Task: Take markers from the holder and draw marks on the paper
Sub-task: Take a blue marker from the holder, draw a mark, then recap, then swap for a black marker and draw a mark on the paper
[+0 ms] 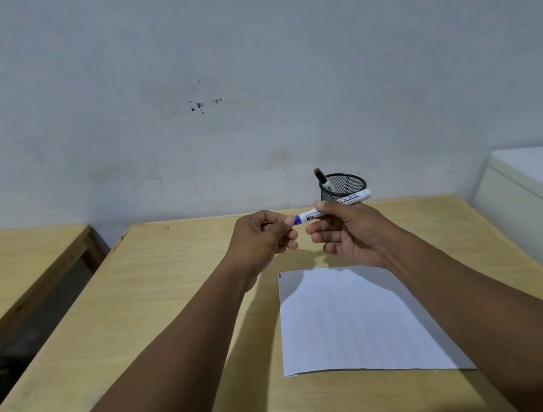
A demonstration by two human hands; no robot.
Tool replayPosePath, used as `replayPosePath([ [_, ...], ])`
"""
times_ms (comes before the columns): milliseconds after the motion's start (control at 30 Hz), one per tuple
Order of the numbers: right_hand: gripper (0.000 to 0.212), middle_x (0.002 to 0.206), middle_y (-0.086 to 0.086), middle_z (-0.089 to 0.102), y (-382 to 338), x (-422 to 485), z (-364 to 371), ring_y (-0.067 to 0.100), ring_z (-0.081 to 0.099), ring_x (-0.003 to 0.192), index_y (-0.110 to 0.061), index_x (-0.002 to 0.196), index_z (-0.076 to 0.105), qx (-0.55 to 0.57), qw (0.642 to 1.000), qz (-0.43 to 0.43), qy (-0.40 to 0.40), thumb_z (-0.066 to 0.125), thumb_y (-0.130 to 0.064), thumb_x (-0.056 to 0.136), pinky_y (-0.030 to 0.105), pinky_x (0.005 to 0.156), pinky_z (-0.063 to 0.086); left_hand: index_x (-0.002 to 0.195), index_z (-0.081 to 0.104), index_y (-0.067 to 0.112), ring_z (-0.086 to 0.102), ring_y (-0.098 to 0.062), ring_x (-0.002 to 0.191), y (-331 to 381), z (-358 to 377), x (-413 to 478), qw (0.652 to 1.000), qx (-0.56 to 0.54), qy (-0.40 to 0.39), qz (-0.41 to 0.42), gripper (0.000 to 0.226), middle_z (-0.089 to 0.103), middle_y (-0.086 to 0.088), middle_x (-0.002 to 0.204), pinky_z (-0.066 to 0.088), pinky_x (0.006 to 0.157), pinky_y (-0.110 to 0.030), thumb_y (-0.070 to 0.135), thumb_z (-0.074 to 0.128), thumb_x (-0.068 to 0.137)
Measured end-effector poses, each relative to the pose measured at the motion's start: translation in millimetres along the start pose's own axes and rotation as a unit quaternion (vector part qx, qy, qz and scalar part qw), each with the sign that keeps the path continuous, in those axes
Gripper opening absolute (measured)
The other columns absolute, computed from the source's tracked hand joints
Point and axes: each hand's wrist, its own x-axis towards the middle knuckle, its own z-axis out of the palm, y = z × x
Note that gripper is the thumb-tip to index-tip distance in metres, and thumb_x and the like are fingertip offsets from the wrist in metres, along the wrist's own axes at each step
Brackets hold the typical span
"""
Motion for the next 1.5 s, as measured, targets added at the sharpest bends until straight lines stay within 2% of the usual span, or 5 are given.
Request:
replayPosePath([
  [167,0.057,0.067,0.012,0.075,-35,2,-18,0.019,0.069,0.05,-0.007,0.091,0.068,-0.241,0.968,0.009,0.066,0.061,-0.064,0.092,0.023,0.043,0.042,0.088,0.069,0.006,0.069,-0.018,0.059,20,15,20,0.993,0.081,0.065,0.059,0.016,0.072,-0.007,0.072,0.046,0.055,-0.021,0.02,0.071,0.093],
  [367,0.037,0.071,0.012,0.075,-80,0,-51,0.022,0.068,0.051,-0.007,0.089,0.069,-0.357,0.921,-0.074,0.139,0.064,-0.043,0.097,0.024,0.046,0.04,0.089,0.07,0.004,0.07,-0.013,0.056,49,27,48,0.964,0.205,0.108,0.129,0.015,0.077,-0.011,0.08,0.045,0.047,-0.011,0.019,0.071,0.091],
  [567,0.022,0.073,0.011,0.075,-78,12,-68,0.023,0.069,0.052,-0.01,0.089,0.064,-0.38,0.911,-0.085,0.138,0.065,-0.03,0.097,0.022,0.045,0.039,0.076,0.066,0.027,0.072,-0.03,0.081,48,50,76,0.932,0.316,0.064,0.166,0.009,0.075,-0.001,0.073,0.059,0.074,-0.043,0.03,0.07,0.083],
  [933,0.013,0.081,0.008,0.078,-71,44,-76,0.03,0.078,0.08,-0.02,0.08,0.071,-0.479,0.852,-0.13,0.165,0.059,-0.018,0.081,0.033,0.063,0.055,0.129,0.065,0.029,0.058,-0.024,0.116,37,60,102,0.849,0.496,0.042,0.178,0.037,0.064,-0.002,0.121,0.051,0.085,-0.038,0.021,0.053,0.095],
  [1500,0.016,0.078,0.0,0.069,-89,10,-41,0.026,0.071,0.086,-0.016,0.083,0.072,-0.437,0.858,-0.203,0.18,0.056,-0.014,0.086,0.028,0.063,0.05,0.083,0.066,0.022,0.072,-0.019,0.086,76,40,81,0.901,0.359,0.128,0.208,0.012,0.076,0.005,0.085,0.057,0.082,-0.038,0.032,0.07,0.084],
])
